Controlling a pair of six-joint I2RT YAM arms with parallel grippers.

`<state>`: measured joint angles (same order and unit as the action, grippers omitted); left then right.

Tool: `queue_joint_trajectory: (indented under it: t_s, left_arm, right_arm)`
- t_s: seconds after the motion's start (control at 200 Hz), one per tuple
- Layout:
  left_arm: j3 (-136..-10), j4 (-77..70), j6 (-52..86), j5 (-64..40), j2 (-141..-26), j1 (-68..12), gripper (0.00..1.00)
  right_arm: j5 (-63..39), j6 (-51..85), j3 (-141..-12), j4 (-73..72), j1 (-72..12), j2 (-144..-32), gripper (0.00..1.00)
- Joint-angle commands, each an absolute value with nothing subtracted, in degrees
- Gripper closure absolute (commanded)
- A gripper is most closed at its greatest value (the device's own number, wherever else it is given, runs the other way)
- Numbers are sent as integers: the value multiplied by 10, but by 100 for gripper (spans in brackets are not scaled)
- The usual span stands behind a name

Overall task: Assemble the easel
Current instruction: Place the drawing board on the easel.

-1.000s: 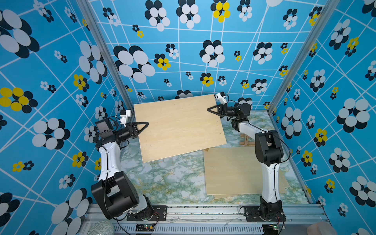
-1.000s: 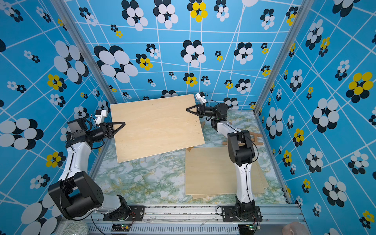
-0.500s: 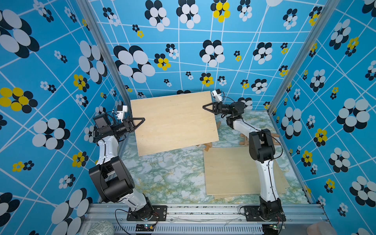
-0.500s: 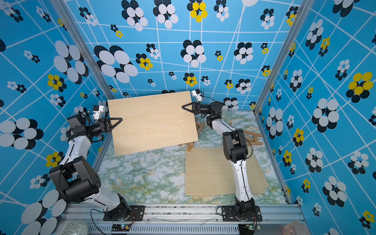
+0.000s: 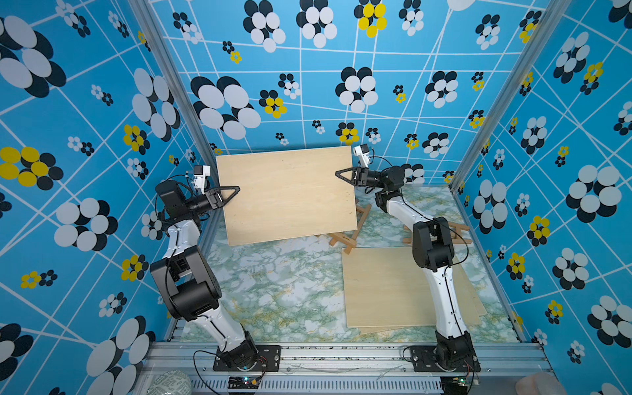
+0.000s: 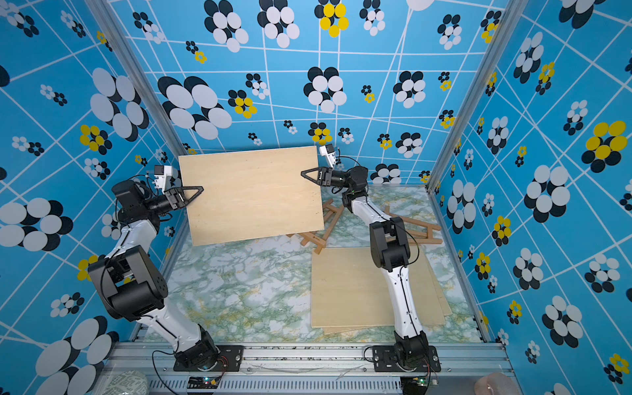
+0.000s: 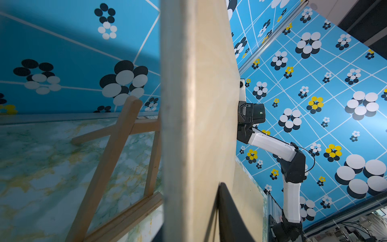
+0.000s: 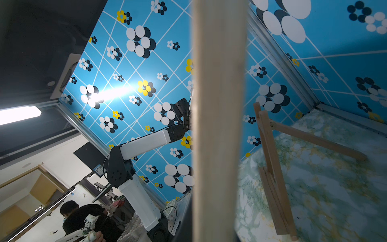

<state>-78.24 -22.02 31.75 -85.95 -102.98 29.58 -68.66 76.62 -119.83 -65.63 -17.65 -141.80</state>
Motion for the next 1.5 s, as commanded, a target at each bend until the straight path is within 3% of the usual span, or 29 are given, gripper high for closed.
queue_joint_trajectory:
  t_s: [0.0,0.325,0.83,1.494]
  left_arm:
    - [-818,-310,349,-706,-1070,276,76]
    - [-895,-426,414,-710,-1190,275,77]
    - [-1015,-533,495,-707,-1320,268,77]
    - [-1206,-520,536,-710,-1465,261,77]
  right_arm:
    - [-708,703,-1268,-721,-232,-1420,100]
    - [-695,622,-1328,-683,-234,-1486,100]
    - [-655,479,-1325,-609,-239,-1494,100]
    - [-625,375,-1346,-532,-240,-1512,100]
